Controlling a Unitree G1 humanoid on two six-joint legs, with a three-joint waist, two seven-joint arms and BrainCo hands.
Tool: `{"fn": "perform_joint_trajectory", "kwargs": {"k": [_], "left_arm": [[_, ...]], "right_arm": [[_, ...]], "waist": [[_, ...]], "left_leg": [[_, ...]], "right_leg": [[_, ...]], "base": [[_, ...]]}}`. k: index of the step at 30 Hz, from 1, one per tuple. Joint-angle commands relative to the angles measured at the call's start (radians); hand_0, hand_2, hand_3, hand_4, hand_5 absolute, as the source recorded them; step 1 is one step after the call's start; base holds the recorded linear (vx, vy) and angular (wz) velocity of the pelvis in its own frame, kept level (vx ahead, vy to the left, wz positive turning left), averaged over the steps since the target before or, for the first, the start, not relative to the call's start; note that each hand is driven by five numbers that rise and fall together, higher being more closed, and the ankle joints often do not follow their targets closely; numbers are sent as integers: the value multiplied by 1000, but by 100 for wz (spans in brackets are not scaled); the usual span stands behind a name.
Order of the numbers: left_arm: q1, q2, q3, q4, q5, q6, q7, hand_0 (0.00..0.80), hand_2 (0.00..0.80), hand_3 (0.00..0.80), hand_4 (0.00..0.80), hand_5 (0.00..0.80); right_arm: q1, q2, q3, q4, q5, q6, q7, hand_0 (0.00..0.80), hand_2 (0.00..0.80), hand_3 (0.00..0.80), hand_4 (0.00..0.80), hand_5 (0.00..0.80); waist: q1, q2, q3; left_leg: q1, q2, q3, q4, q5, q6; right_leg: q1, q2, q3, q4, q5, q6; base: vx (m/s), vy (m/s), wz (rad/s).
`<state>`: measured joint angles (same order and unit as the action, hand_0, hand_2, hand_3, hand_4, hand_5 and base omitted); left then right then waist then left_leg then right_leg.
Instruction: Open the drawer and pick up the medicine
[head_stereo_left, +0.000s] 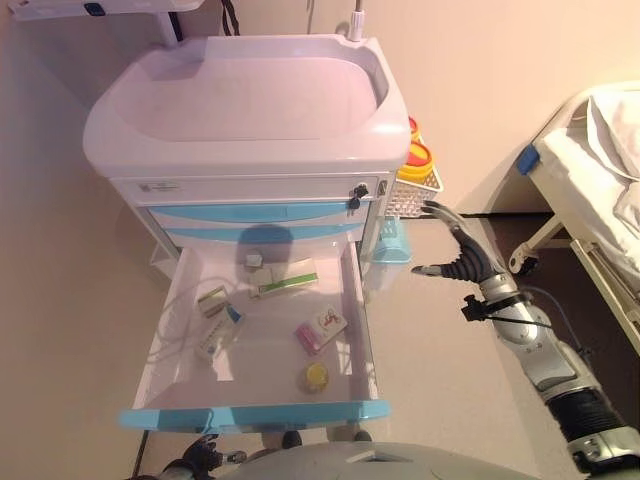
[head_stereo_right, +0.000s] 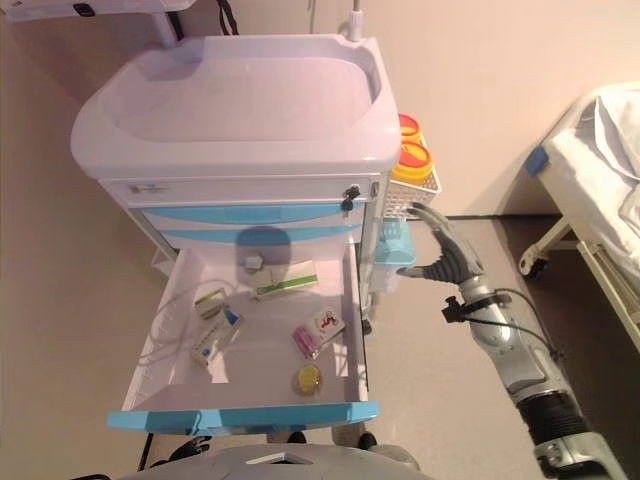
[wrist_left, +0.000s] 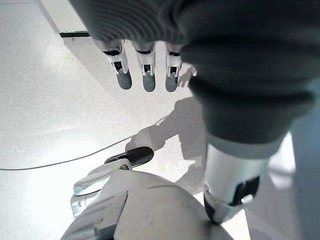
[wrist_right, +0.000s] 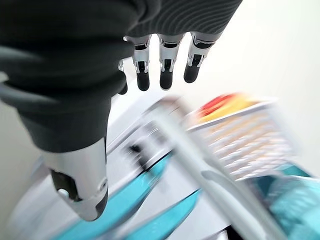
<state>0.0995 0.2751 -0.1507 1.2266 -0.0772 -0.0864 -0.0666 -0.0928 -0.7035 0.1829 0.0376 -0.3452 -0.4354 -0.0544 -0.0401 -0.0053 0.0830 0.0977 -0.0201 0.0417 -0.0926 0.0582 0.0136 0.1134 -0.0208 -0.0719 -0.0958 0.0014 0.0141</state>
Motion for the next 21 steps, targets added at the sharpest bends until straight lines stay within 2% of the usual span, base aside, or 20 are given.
{"fn": "perform_joint_trajectory", "kwargs": {"k": [1, 3, 7, 12, 21], "left_arm": [[-24, -2, 0, 54, 11, 35, -22, 0, 0, 0, 0, 0], [-29, 10, 16, 64, 14, 39, -33, 0, 0, 0, 0, 0], [-42, 24, 20, 75, 5, 38, -33, 0, 0, 0, 0, 0], [-60, 32, 24, 78, -20, 39, -36, 0, 0, 0, 0, 0], [-60, 26, 20, 68, -22, 35, -26, 0, 0, 0, 0, 0]], "right_arm": [[-121, -71, 50, -103, -5, -113, 96, 0, 0, 0, 0, 0], [-171, -101, 108, -104, -13, -135, 125, 0, 0, 0, 0, 0], [-257, -104, 233, -69, -81, -153, 135, 0, 0, 0, 0, 0], [-336, -69, 382, 45, -193, -152, 85, 0, 0, 0, 0, 0], [-398, 5, 537, 261, -347, -124, 21, 0, 0, 0, 0, 0]], "waist": [[54, -36, -5], [72, -41, -5], [106, -48, -3], [160, -54, 10], [239, -54, 44]], "left_leg": [[-16, -32, -27, 12, -91, -11], [-21, -33, -41, 12, -88, -13], [-27, -32, -69, 14, -84, -18], [-37, -33, -127, 21, -74, -25], [-72, -36, -223, 61, -64, -47]], "right_leg": [[-58, -41, -32, 35, 30, 76], [-53, -45, -47, 31, 28, 76], [-41, -46, -73, 31, 17, 70], [-26, -40, -126, 42, -6, 53], [-11, -30, -213, 50, -26, 28]], "base": [[-15, -26, 6], [-7, -40, 15], [4, -46, 22], [10, -73, 38], [-27, -85, 37]]}}
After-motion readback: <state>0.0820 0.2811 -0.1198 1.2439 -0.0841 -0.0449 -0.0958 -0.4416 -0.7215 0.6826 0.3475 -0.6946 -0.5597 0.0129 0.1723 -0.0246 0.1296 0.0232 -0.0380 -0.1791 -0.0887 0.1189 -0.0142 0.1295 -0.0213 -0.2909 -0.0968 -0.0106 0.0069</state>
